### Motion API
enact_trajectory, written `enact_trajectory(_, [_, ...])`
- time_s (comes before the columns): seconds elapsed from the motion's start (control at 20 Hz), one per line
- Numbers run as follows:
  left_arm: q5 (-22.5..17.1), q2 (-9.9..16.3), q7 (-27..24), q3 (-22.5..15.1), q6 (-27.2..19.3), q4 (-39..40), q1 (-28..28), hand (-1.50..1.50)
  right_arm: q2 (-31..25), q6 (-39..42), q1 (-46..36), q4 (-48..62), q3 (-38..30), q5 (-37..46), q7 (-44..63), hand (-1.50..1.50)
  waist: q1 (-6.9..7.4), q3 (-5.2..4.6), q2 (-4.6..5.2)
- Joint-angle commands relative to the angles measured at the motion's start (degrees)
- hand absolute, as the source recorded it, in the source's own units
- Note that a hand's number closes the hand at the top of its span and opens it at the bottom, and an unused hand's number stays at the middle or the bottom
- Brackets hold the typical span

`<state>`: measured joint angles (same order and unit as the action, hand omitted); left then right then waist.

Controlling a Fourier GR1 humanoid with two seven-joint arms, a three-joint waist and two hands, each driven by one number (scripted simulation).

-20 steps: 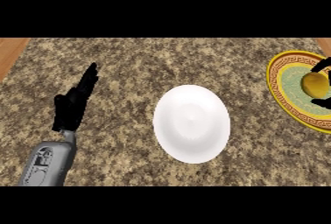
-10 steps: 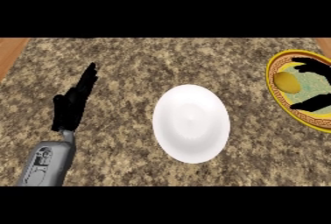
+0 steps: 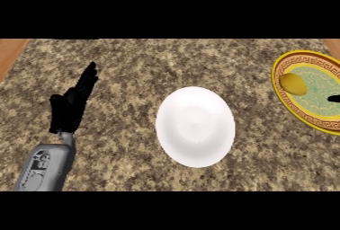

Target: Pick the lemon from the plate and place it in the plate

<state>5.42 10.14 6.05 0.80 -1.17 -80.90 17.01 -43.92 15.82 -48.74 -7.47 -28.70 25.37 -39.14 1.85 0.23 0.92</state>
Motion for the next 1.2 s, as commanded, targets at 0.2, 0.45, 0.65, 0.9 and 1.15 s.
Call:
enact_trajectory(0.2, [1.4,-1.49,0.29,-0.74,-1.79,0.15,1.09,0.0,-11.43,7.75,4.32,2.37,-7.06,-6.81,2.3,-1.5,0.02,0.17,0.4])
enact_trajectory(0.45, [-0.11,0.61,0.14,0.55,0.49,-0.86,0.4,0.0,-14.13,11.8,8.4,2.33,-7.95,-7.69,0.67,-1.5,0.82,0.34,0.65])
enact_trajectory(0.65, [1.38,-0.72,0.16,-0.53,-1.12,-0.62,0.19,0.0,-15.33,13.71,12.1,1.45,-8.1,-7.88,-1.98,-1.5,0.57,0.48,0.66])
enact_trajectory(0.9, [-1.05,0.86,-1.05,0.99,1.59,-0.85,-0.45,0.0,-15.84,14.22,13.8,1.03,-8.35,-8.17,-1.64,-1.5,1.19,0.54,0.72])
enact_trajectory(1.15, [-0.28,-0.54,-0.14,-0.12,0.74,-0.44,0.27,0.0,-16.1,14.21,14.7,0.23,-8.72,-8.62,-1.5,-1.5,1.34,0.71,0.98])
